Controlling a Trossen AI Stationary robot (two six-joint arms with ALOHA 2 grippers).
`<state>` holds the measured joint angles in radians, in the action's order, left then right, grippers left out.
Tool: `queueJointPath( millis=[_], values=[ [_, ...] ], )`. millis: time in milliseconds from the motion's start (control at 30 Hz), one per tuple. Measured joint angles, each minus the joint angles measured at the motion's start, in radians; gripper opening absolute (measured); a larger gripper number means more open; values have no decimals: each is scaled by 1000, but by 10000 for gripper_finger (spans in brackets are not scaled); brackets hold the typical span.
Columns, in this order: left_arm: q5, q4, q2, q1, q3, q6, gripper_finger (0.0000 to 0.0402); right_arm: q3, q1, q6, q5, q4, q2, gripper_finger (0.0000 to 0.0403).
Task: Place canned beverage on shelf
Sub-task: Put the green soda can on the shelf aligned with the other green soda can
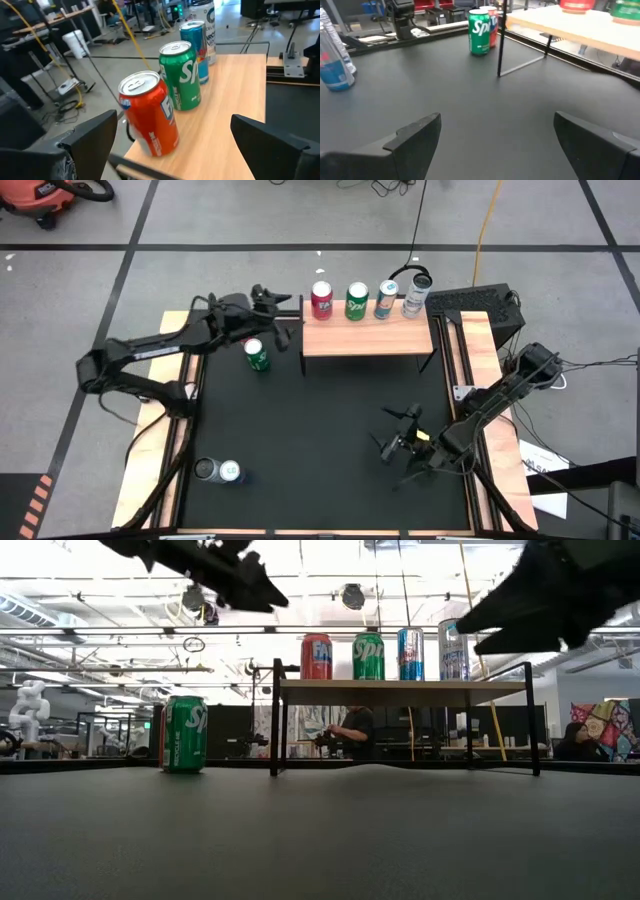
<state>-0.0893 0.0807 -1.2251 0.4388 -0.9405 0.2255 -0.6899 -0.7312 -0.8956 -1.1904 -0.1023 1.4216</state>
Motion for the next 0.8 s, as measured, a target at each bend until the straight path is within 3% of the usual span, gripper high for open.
queueJointPath(
  millis=[167,333,633,800],
  values=[
    [-59,-119,87,-48,0,-65,388,0,47,230,63,200,0,375],
    [-112,-215,92,-99,34,-126,388,0,126,443,314,385,0,375],
    [-258,-332,150,-192,152,-251,388,-19,323,553,635,458,0,375],
    [-335,-517,151,-190,163,-391,388,-24,353,581,667,465,0,375]
  ],
)
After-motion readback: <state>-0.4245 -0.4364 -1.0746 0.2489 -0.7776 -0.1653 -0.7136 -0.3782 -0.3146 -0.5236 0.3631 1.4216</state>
